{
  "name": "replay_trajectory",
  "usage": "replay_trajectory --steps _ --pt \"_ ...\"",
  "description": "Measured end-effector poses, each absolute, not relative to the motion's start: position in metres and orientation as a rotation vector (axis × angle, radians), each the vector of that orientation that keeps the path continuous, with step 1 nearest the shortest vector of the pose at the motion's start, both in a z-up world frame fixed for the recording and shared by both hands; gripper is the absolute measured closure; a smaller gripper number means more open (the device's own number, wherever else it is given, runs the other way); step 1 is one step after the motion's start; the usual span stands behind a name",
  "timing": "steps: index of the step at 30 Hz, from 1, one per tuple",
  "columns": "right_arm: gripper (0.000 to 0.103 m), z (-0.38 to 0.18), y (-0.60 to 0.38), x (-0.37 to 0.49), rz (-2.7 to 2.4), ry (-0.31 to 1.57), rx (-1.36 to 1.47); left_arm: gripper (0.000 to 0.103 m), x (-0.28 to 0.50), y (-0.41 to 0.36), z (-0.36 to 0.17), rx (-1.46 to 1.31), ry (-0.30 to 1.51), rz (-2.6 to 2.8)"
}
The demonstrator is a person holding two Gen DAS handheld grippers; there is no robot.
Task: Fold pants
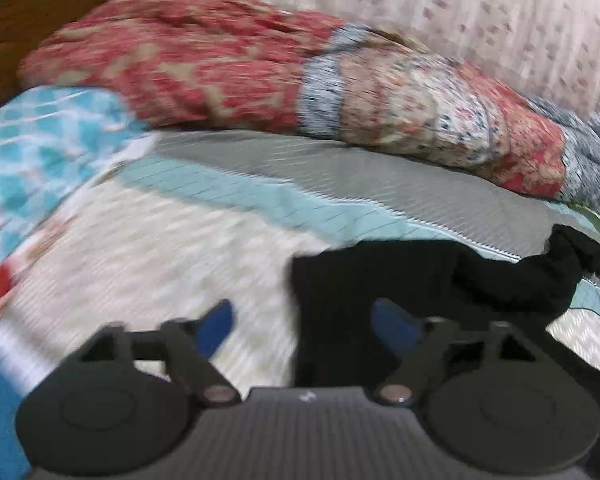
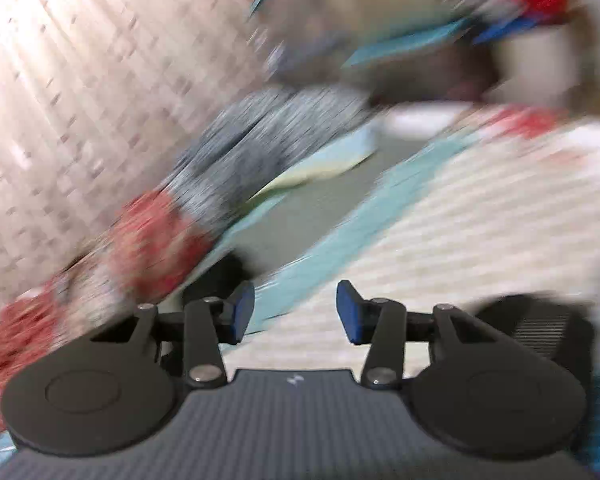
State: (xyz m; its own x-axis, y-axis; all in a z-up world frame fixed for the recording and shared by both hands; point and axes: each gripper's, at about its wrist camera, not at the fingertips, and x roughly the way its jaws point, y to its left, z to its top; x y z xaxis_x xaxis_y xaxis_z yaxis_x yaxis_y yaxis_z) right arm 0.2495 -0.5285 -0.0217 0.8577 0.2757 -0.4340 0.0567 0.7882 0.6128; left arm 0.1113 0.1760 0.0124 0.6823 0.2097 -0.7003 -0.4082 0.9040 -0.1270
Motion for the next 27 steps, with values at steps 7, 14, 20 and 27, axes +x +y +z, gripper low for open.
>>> replay_trajectory --steps 7,14,20,27 --pt "0.044 -0.039 -0.484 0.418 0.151 0.710 0.685 0.008 0.240 0.193 -0.060 -0.301 0.856 0.341" --pt "0.073 -0.076 -0.454 0.468 -0.022 0.801 0.767 0.079 0.259 0.193 -0.084 -0.351 0.861 0.359" --pt "0.093 0.001 -0.505 0.431 -0.010 0.475 0.801 0.098 0.216 0.217 -0.029 -0.461 0.675 0.386" --pt "0.093 0.036 -0.618 0.328 -0.116 0.436 0.773 0.100 0.124 0.202 -0.004 -0.581 0.575 0.319"
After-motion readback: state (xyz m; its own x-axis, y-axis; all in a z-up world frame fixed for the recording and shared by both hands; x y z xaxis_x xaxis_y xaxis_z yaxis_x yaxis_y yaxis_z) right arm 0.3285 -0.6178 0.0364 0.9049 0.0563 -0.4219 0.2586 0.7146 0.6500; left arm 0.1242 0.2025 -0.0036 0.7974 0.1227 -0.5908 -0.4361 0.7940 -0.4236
